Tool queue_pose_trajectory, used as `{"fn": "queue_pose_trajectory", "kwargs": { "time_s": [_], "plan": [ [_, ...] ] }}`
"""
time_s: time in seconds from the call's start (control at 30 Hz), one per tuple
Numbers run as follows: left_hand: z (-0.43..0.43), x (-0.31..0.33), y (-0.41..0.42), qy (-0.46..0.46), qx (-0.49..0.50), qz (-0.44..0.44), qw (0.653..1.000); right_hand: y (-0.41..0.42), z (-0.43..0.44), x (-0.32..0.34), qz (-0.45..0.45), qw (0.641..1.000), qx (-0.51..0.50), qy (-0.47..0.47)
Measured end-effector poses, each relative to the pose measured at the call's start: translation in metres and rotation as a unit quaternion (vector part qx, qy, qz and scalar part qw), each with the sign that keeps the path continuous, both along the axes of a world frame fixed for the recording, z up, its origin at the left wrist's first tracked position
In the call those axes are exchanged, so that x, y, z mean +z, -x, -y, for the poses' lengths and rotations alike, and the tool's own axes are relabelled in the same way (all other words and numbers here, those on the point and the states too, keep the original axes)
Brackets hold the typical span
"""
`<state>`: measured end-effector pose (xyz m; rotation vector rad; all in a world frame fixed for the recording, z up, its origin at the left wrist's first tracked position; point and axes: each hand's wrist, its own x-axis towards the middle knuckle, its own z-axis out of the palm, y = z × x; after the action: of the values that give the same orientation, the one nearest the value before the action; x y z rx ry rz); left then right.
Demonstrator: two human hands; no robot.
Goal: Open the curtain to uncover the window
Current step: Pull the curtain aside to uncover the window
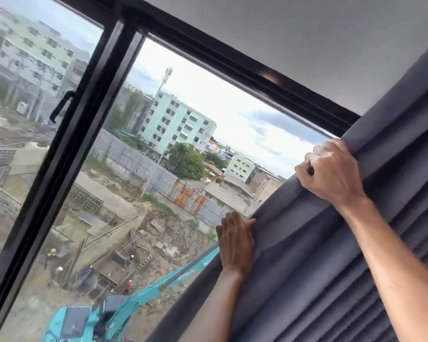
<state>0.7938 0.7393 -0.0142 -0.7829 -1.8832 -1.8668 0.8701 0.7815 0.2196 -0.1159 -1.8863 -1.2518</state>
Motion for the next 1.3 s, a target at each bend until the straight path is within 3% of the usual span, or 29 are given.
{"fn": "queue_pose_trajectory", "kwargs": {
  "time_s": [0.4, 0.73, 1.3],
  "plan": [
    [-0.076, 0.015, -0.111, 0.044, -0.002, -0.035, 0.998, -0.137, -0.081, 0.012, -0.011, 1.000, -0.017, -0.007],
    [-0.143, 0.026, -0.205, 0.014, -0.030, -0.071, 0.997, -0.237, -0.143, 0.017, -0.037, 0.999, -0.031, 0.001],
    [-0.148, 0.014, -0.230, -0.007, -0.021, -0.047, 0.999, -0.249, -0.158, 0.009, -0.042, 0.999, 0.024, -0.010]
  ]
}}
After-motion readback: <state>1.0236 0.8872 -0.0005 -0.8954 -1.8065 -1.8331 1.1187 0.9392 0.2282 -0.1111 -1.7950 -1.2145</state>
